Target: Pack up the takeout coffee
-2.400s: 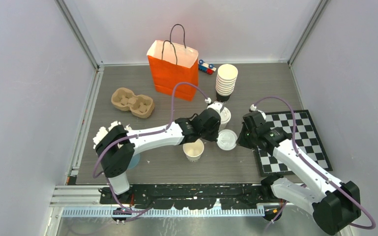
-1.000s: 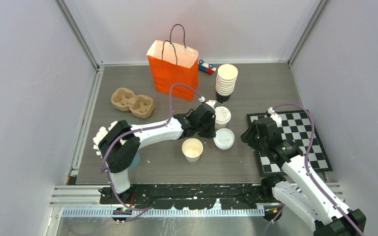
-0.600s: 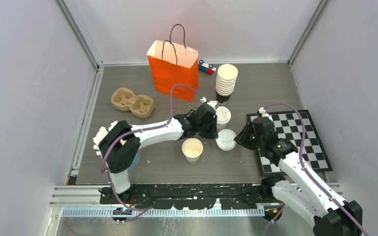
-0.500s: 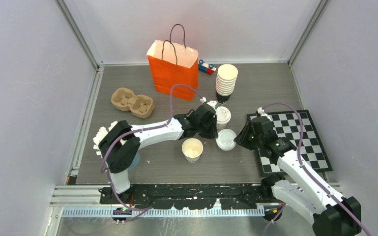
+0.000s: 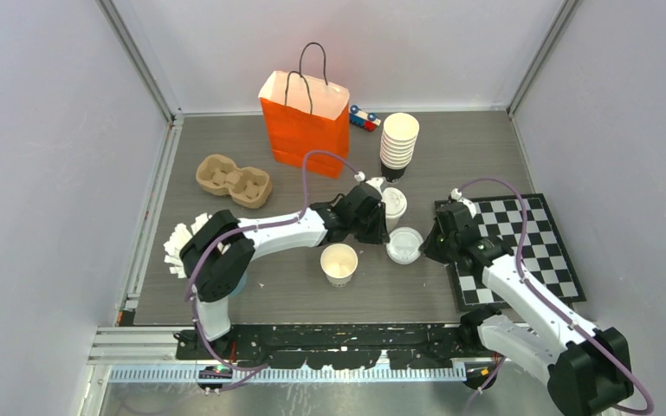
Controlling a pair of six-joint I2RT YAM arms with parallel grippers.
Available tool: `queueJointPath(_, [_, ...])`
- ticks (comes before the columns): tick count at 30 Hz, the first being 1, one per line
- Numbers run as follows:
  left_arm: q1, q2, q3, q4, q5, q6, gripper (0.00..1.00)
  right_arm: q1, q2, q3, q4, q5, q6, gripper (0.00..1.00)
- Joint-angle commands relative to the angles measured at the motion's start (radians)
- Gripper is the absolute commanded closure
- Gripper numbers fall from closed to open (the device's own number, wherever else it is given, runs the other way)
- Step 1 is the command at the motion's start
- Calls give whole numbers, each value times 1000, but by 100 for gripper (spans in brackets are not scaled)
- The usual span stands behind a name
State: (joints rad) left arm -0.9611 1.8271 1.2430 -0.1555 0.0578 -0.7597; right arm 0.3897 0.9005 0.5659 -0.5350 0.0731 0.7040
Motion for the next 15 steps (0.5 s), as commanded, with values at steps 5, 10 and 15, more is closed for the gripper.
queueJointPath(5, [-4, 40, 1, 102, 47, -46, 66, -19, 104, 90, -95, 286, 24, 100])
queueJointPath(10, [-2, -18, -1, 51, 7, 0, 54, -19, 107, 120, -135, 338, 24, 100])
queueJointPath(15, [1, -112, 5, -12, -37, 56, 51, -1, 87, 150, -166, 323, 3, 99])
